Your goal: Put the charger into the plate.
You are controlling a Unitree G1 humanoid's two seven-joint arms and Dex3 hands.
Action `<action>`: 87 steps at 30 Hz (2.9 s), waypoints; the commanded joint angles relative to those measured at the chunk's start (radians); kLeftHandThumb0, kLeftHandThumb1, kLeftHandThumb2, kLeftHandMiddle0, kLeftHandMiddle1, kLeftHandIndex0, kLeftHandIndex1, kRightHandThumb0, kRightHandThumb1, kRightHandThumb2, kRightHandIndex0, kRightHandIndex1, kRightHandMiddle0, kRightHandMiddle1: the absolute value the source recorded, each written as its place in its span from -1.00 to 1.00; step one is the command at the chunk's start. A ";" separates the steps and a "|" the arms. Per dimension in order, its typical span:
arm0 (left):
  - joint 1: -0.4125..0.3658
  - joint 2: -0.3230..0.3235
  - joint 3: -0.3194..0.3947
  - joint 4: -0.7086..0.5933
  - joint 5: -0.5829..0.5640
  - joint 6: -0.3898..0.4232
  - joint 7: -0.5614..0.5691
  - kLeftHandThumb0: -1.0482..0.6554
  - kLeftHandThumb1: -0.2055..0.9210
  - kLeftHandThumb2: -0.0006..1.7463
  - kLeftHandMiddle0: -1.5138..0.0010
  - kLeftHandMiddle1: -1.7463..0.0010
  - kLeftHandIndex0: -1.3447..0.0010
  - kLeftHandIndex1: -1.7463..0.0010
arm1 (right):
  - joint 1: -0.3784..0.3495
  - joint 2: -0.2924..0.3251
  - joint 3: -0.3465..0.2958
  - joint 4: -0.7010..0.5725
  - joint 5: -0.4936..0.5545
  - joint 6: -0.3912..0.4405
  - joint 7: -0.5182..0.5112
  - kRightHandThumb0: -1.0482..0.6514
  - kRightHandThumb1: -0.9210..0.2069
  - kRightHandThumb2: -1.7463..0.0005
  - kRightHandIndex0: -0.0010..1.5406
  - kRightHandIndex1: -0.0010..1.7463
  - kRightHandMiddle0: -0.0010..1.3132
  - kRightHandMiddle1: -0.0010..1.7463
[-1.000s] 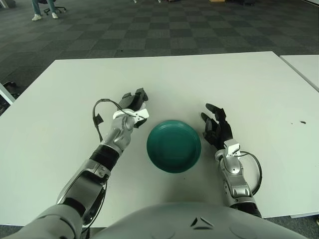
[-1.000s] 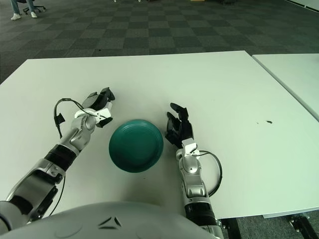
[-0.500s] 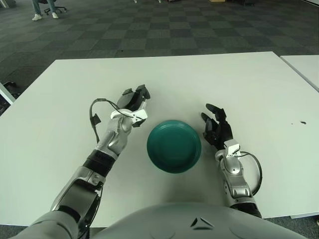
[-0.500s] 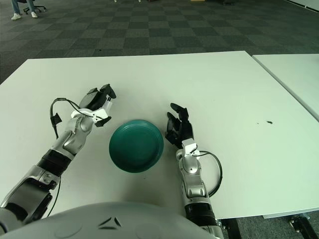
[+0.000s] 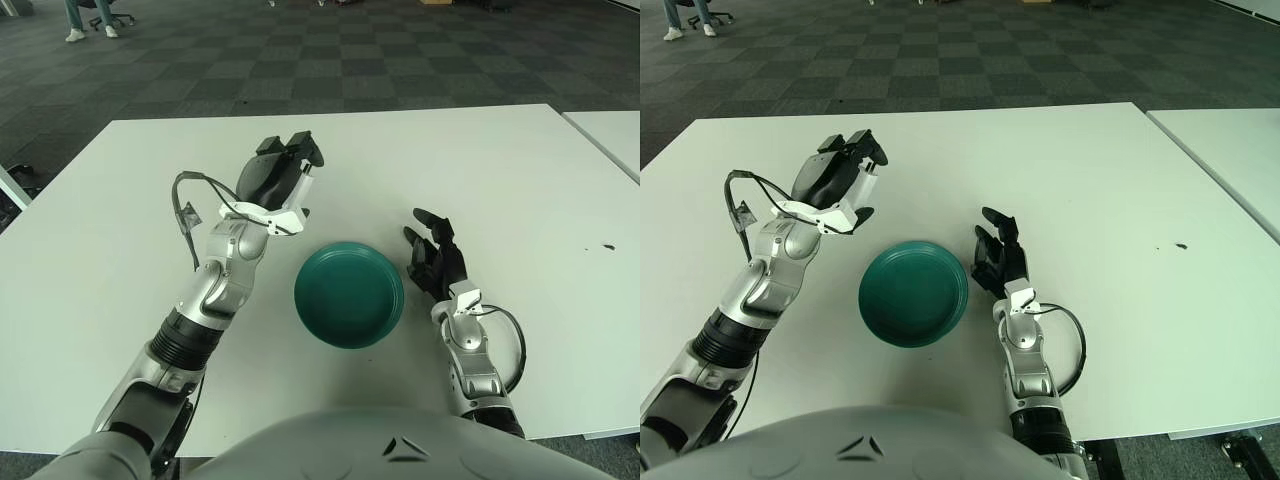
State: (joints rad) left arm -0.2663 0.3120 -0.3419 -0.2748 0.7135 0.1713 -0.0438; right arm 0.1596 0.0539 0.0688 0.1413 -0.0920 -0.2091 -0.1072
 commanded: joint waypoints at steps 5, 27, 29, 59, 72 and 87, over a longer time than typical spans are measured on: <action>0.040 -0.007 -0.029 -0.047 -0.038 -0.073 -0.059 0.23 -0.46 0.79 0.01 -1.00 0.14 -0.97 | 0.081 0.006 -0.001 0.108 0.002 0.108 0.001 -0.53 -1.00 0.03 -0.28 -0.97 -0.93 -0.03; 0.175 -0.073 -0.135 -0.237 -0.150 -0.086 -0.276 0.23 -0.46 0.77 -0.06 -0.89 0.17 -1.00 | 0.084 0.001 0.000 0.128 0.003 0.047 0.005 -0.58 -1.00 0.07 -0.29 -0.98 -0.89 0.05; 0.183 -0.070 -0.141 -0.231 -0.148 -0.098 -0.280 0.23 -0.45 0.76 -0.05 -0.89 0.18 -1.00 | 0.083 0.001 0.001 0.133 0.002 0.039 0.005 -0.59 -1.00 0.08 -0.28 -0.98 -0.88 0.08; 0.221 0.008 -0.201 -0.078 -0.137 -0.183 -0.375 0.23 -0.57 0.82 -0.13 -0.83 0.09 -1.00 | 0.108 0.016 0.017 0.049 -0.024 0.082 -0.021 -0.54 -1.00 0.07 -0.25 -0.96 -0.91 0.10; 0.211 0.018 -0.212 -0.023 -0.094 -0.251 -0.353 0.23 -0.58 0.83 -0.12 -0.85 0.07 -1.00 | 0.107 0.026 0.014 0.020 0.001 0.138 -0.002 -0.55 -1.00 0.05 -0.28 -0.97 -0.91 0.03; 0.202 0.006 -0.239 -0.013 -0.070 -0.184 -0.449 -0.18 0.50 0.02 -0.06 -1.00 0.45 -0.98 | 0.101 0.049 -0.001 0.031 0.017 0.136 -0.012 -0.53 -1.00 0.06 -0.35 -1.00 -0.96 0.00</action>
State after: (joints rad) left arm -0.0491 0.3160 -0.5772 -0.2798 0.6283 -0.0428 -0.4651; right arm 0.1932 0.0907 0.0711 0.0946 -0.0944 -0.1833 -0.1243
